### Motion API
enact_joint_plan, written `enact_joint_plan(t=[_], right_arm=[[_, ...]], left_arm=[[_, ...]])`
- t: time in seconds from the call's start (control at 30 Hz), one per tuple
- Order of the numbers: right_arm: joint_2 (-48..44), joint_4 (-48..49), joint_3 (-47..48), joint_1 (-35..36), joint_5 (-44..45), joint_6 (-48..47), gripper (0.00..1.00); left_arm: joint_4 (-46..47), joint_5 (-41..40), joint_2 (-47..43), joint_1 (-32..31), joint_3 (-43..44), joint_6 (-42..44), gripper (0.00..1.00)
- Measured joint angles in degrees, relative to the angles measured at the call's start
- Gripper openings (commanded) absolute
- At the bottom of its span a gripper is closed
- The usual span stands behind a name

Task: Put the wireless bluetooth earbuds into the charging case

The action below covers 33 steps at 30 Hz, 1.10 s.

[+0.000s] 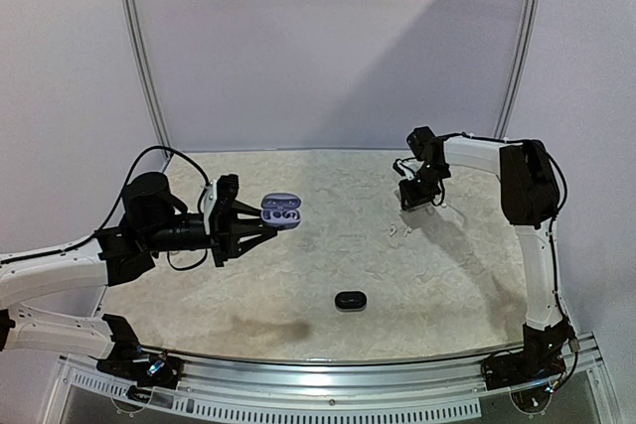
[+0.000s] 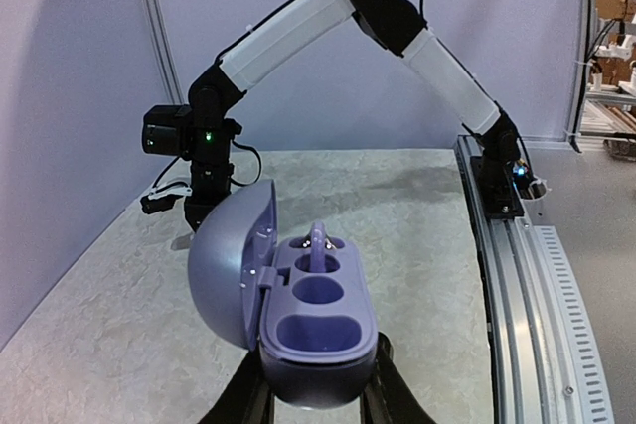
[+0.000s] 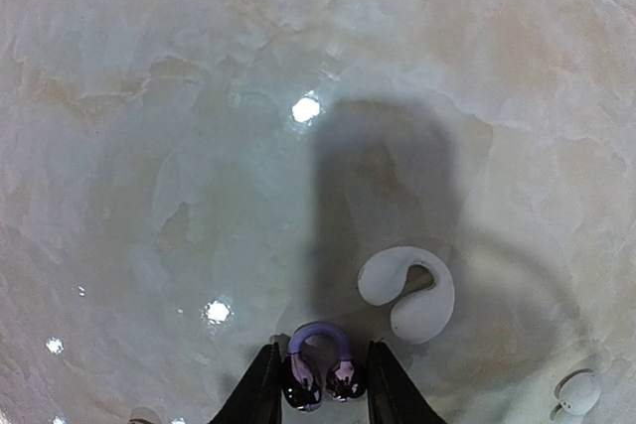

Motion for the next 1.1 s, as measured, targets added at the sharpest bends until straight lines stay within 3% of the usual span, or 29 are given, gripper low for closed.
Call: enact_joint_plan(t=[0.23,0.83,1.1], right_arm=[[-3.2,2.1,-5.4,0.3,1.6,0.8,0.29],[-23.0,5.7,-35.2,0.7,6.0,10.5,0.3],[-30.7,6.1,-45.2,7.1,6.9,19.4,0.33]], left_arm=[[0.0,0.0,0.0,0.0,0.0,0.2,0.0],[0.0,0.0,-0.6,0.0,-0.1,0.3,0.0],[0.3,0.1,-0.6,0.0,-0.6,0.4,0.0]])
